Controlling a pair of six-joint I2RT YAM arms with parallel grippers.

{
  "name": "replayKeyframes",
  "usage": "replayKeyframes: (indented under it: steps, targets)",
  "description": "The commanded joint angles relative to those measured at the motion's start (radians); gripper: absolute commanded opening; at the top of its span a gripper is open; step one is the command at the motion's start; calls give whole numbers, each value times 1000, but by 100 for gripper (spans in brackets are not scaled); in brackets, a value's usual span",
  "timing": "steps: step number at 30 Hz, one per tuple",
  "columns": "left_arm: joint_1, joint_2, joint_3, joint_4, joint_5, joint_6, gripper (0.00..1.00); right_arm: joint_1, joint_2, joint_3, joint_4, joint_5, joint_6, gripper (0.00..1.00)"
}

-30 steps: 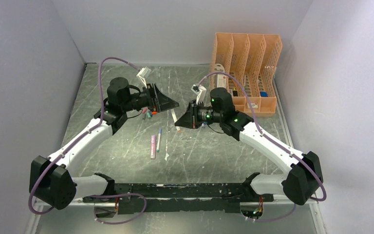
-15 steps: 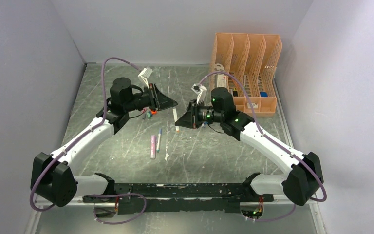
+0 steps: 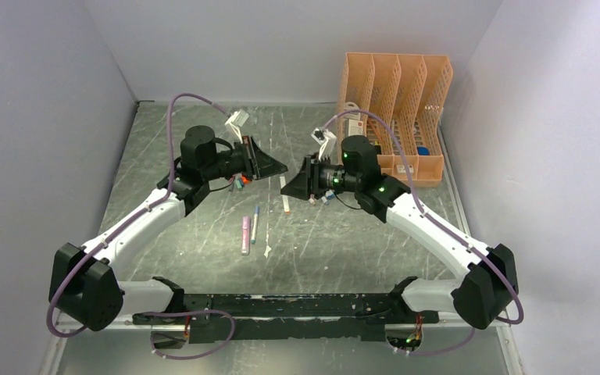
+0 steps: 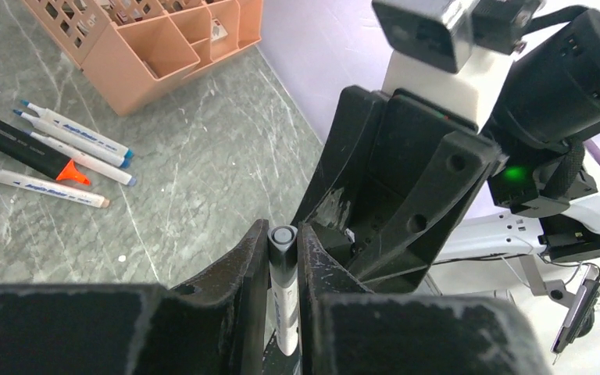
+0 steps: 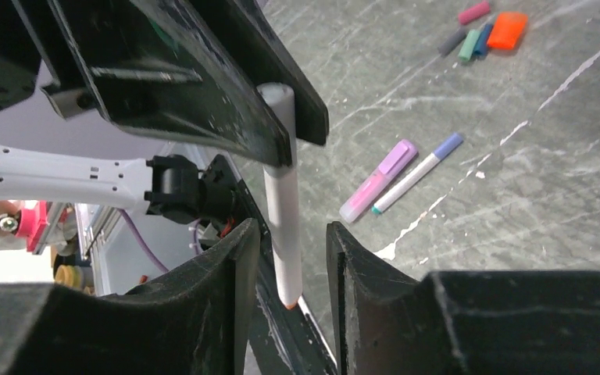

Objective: Open the pen caps

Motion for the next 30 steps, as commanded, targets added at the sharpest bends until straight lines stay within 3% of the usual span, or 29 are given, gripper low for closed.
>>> replayKeyframes:
  steps: [1, 5, 9, 13, 17, 23, 27, 30]
  targets:
    - [-13, 5, 17, -4, 14, 12, 7, -6, 28, 55, 10, 27, -8, 36]
    - [-15, 6, 12, 6, 7, 6, 7, -6, 58, 54, 34, 4, -5, 31]
    - [-15, 27, 24, 28, -13, -1, 7, -6, 71, 23, 47, -6, 9, 9]
    - [-9, 97, 121, 14, -64, 22, 7, -5, 52, -48, 52, -11, 26, 0]
    - [48, 211, 260, 30, -97, 43, 7, -2, 18, -116, 43, -19, 51, 0]
    - [240, 429, 481, 61, -63, -3, 7, 26, -51, -211, 17, -21, 89, 0]
    - [275, 475, 585, -132, -66, 64, 7, 17, -65, -204, -47, 26, 65, 0]
    - [274, 461, 586, -338, -97, 157, 7, 0, 34, -60, -208, 135, -44, 0]
